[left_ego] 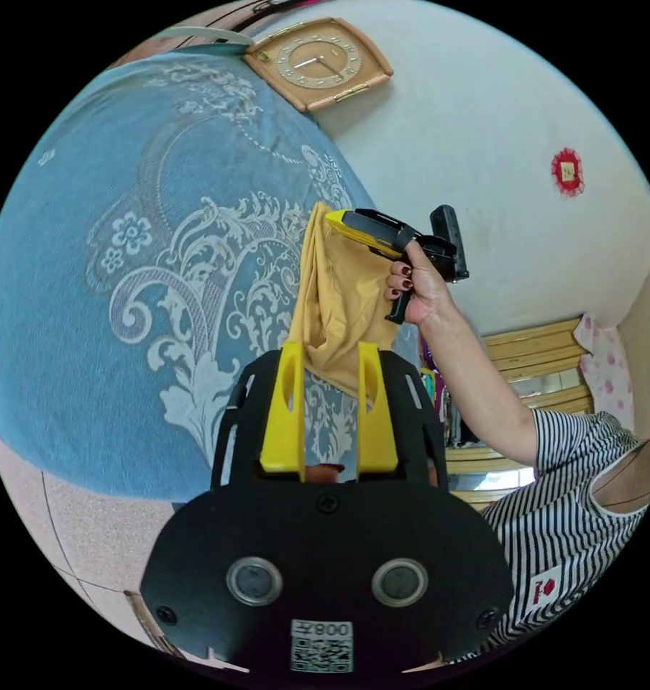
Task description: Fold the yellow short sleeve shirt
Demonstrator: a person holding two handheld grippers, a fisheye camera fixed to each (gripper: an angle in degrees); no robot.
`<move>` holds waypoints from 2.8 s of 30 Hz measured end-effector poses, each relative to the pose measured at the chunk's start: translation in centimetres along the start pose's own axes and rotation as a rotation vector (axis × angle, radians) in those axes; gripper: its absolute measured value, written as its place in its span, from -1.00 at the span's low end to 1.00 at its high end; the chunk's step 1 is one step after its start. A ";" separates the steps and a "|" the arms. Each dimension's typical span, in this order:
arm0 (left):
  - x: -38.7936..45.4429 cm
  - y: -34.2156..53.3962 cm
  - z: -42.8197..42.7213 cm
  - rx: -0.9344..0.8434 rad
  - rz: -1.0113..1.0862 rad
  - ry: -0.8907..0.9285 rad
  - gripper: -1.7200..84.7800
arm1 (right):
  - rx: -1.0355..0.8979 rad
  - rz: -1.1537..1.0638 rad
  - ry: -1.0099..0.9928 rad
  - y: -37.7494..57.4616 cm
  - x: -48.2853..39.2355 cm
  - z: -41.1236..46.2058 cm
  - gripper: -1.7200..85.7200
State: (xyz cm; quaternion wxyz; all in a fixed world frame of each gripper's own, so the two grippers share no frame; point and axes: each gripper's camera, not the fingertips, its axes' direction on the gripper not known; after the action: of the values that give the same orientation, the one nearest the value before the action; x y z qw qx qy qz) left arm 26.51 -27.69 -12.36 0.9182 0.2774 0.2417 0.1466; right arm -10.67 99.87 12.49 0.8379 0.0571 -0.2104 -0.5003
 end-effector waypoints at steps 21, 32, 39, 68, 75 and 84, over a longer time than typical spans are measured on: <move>4.3 -2.7 -2.8 -0.205 0.035 -0.120 -0.79 | -0.143 -0.006 -0.068 16.8 -3.5 1.8 -0.95; 5.1 -3.7 -6.9 -0.178 -0.078 0.154 -0.90 | -0.024 0.128 -0.394 30.0 -2.8 -0.6 -0.88; 7.1 -4.6 -8.8 -0.165 -0.109 0.242 -0.91 | 0.042 0.336 -0.640 35.8 -1.4 3.4 -0.82; 10.0 -6.3 -11.3 -0.101 -0.211 0.296 -0.90 | 0.402 0.667 -0.905 48.0 -0.9 4.6 -0.75; 10.2 -6.5 -11.0 -0.101 -0.209 0.308 -0.90 | 0.402 0.688 -0.845 49.0 -1.0 4.9 -0.74; 10.0 -6.7 -10.2 -0.095 -0.223 0.318 -0.90 | 0.452 0.741 -0.874 49.6 -0.8 6.3 -0.82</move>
State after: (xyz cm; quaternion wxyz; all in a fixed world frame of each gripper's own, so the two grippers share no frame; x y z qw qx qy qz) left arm 30.43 -24.60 -27.34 0.8911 0.1788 0.4056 0.0972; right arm 26.79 125.69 33.13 0.7595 -0.0539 -0.6411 -0.0958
